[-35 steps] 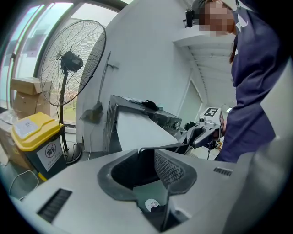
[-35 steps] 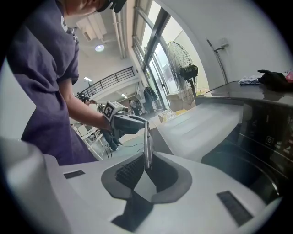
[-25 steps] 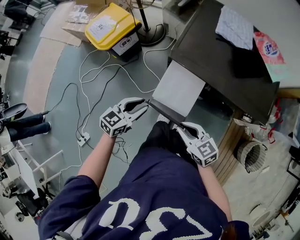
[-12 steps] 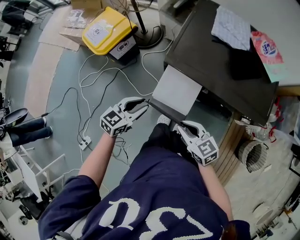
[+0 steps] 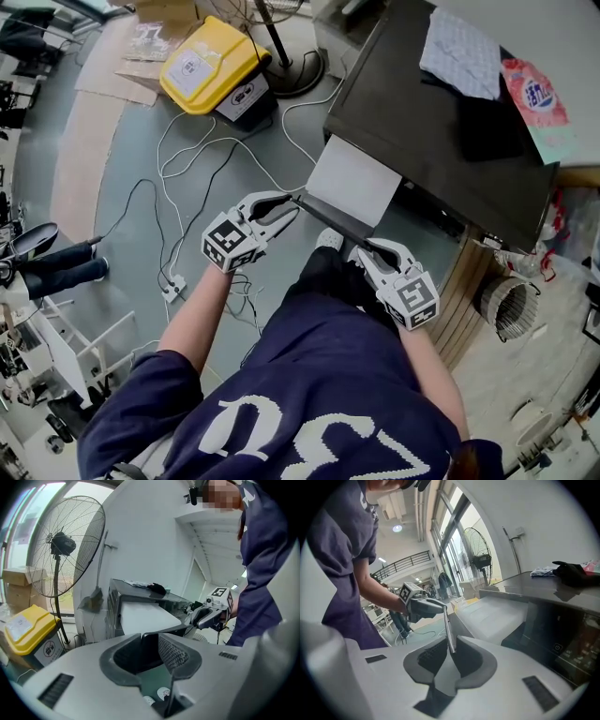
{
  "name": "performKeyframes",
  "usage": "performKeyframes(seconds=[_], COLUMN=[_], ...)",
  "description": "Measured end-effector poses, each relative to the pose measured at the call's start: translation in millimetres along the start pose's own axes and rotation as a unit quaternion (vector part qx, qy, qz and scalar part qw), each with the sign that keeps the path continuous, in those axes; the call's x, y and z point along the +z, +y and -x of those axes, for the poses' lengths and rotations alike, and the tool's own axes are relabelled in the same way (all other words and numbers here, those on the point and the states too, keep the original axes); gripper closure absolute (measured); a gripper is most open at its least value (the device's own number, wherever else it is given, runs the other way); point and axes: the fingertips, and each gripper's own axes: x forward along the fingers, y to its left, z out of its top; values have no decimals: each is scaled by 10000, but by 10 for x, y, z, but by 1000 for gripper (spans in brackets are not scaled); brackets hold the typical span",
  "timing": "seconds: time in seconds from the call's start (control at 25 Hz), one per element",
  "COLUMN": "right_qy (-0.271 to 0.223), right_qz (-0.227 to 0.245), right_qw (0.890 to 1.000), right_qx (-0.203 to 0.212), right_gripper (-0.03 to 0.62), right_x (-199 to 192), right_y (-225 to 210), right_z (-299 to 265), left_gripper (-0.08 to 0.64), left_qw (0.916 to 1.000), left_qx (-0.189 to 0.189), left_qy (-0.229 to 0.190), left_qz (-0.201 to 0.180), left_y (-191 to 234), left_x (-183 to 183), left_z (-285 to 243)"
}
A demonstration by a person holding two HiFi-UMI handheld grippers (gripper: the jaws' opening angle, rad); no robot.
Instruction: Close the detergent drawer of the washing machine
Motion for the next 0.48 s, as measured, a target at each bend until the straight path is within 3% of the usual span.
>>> performKeyframes(seconds=[0.48], right_qy=[-138], right_qz=[-110], right_qw=[9992], right_qx=[-346], right_gripper=[511], right_x=[115], right_y=[-324], right_z=[-22], left_gripper=[433], left_qw=[9995], left_qx=[-30], left_qy=[106], left_qz=[-308], left_y=[160], left_x=[176], left_z=[-228])
